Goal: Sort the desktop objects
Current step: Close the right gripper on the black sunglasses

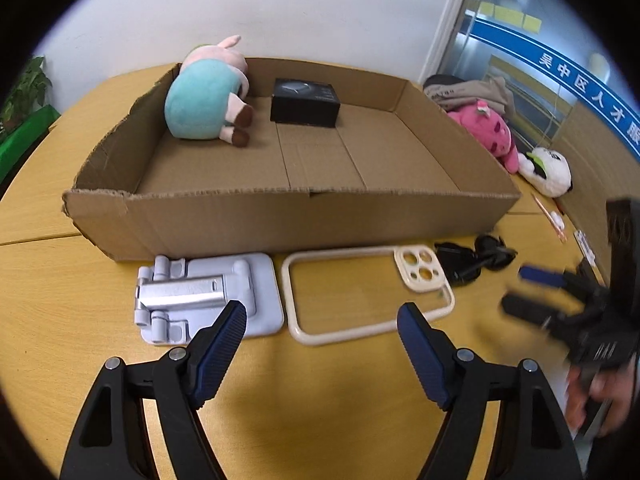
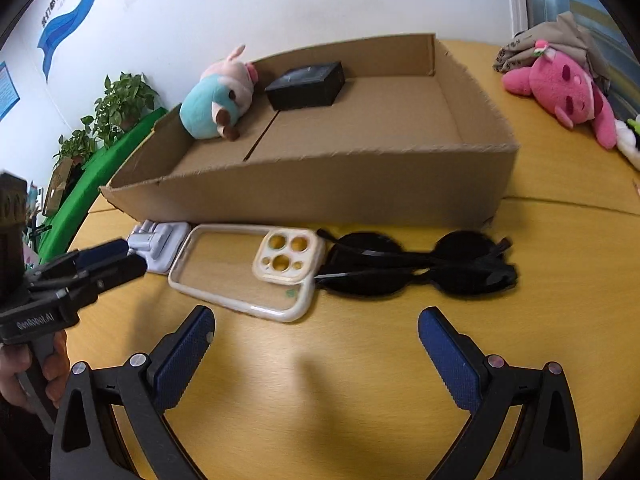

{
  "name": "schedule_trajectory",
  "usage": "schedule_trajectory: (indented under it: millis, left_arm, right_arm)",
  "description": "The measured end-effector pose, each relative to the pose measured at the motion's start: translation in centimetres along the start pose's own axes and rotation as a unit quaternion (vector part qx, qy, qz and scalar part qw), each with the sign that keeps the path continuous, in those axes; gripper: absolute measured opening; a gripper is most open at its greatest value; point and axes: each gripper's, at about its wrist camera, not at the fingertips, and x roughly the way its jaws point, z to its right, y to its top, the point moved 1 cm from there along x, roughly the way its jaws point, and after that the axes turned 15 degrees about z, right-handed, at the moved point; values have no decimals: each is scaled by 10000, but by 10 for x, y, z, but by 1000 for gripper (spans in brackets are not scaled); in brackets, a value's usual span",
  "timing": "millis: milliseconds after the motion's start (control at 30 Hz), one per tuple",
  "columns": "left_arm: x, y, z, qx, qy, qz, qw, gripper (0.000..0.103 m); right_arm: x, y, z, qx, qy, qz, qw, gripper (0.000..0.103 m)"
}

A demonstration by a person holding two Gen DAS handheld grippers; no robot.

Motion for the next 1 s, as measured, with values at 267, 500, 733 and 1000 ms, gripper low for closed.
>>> schedule_trajectory:
  millis: [267, 500, 733, 1000]
  left_arm:
    - [5, -21, 15, 93, -273, -340, 9990, 77]
    - [-1, -28, 24, 192, -367, -361, 9985, 77]
    - [3, -31, 18, -47, -458, -462, 9979, 77]
    - [16, -30, 40, -171, -990, -668, 9927, 77]
  right_arm:
    - [9, 22, 4, -2039, 107, -77, 9789, 103]
    - [56, 4, 38, -1453, 1045, -820, 9804, 103]
    - [20, -23, 18, -1124, 1472, -1001, 9776, 103]
    - [-7, -24, 18, -1514, 509, -480, 9860, 103]
